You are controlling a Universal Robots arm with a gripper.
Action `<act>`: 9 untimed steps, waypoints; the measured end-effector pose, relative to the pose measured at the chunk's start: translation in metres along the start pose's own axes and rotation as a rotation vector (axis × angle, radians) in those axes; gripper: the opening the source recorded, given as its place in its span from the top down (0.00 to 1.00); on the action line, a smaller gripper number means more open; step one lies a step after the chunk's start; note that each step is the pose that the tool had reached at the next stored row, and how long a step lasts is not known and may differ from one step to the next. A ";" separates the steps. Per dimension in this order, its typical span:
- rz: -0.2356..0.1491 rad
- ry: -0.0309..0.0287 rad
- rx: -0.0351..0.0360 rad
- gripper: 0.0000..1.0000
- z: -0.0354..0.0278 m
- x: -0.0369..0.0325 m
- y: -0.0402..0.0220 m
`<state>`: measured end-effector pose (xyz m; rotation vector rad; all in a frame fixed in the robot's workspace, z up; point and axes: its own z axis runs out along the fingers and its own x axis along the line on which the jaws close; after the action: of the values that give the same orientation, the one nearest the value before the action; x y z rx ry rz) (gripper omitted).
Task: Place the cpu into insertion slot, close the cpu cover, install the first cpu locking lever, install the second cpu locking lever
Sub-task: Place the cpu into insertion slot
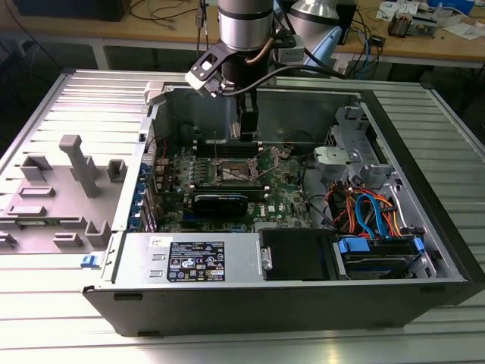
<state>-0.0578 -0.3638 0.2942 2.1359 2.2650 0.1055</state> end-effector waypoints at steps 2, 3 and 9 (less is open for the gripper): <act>0.000 0.0000 0.0000 0.46 0.0000 0.0000 0.0000; 0.000 0.0009 0.0010 0.46 0.0000 0.0000 0.0000; 0.000 0.0015 0.0021 0.46 0.0000 0.0000 0.0000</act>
<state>-0.0578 -0.3639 0.2942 2.1377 2.2668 0.1049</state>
